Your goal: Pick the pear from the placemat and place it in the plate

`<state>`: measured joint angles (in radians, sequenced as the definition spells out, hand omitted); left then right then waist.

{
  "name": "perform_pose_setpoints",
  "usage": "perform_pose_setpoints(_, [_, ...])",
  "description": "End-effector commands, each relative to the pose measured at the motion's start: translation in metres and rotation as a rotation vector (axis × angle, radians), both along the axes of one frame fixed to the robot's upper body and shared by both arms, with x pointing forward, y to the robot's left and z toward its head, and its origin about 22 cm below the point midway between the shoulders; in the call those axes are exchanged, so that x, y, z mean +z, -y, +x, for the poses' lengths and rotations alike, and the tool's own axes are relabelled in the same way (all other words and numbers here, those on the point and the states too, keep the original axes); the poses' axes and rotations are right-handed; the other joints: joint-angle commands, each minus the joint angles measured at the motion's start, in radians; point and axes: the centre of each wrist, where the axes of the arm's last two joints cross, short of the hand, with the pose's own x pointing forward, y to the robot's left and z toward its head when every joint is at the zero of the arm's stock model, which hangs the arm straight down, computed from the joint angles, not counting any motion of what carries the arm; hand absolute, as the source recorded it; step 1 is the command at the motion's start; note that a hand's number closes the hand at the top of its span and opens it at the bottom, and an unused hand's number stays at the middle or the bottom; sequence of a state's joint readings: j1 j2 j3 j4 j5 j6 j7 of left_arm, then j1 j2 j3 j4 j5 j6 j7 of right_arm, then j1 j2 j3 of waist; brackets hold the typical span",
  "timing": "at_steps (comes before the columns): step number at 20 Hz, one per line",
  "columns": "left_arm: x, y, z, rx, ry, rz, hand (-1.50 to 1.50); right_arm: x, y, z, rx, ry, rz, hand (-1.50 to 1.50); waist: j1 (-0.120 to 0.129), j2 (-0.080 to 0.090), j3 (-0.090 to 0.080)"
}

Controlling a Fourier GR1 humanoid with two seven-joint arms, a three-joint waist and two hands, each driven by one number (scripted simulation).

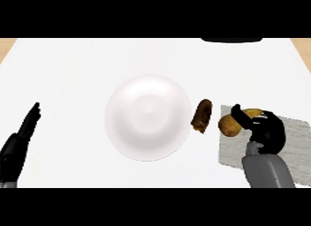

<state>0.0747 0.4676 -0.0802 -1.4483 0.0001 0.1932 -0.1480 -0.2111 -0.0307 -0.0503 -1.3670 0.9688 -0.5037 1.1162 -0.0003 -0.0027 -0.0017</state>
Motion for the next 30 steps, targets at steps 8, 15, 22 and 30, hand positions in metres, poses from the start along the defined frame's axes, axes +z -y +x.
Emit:
perform_pose_setpoints(8, [-0.002,0.004,0.002,-0.006,0.016,-0.012,0.0,-0.013,0.049,-0.027,0.937,-0.282,-0.262,1.5,0.005,0.004,0.002])
perform_pose_setpoints(15, [0.004,-0.016,0.009,0.019,0.008,-0.004,0.0,0.045,0.102,-0.022,0.88,-0.074,-0.496,1.5,-0.005,0.002,0.001])
perform_pose_setpoints(22, [0.005,-0.011,-0.025,0.015,0.011,-0.014,0.0,0.103,0.074,-0.055,0.869,0.235,-0.647,1.5,-0.004,-0.005,0.001])
perform_pose_setpoints(30, [-0.004,0.022,-0.002,0.004,0.011,0.012,0.0,0.162,0.022,-0.078,1.126,0.505,-0.54,1.5,-0.003,0.001,0.001])
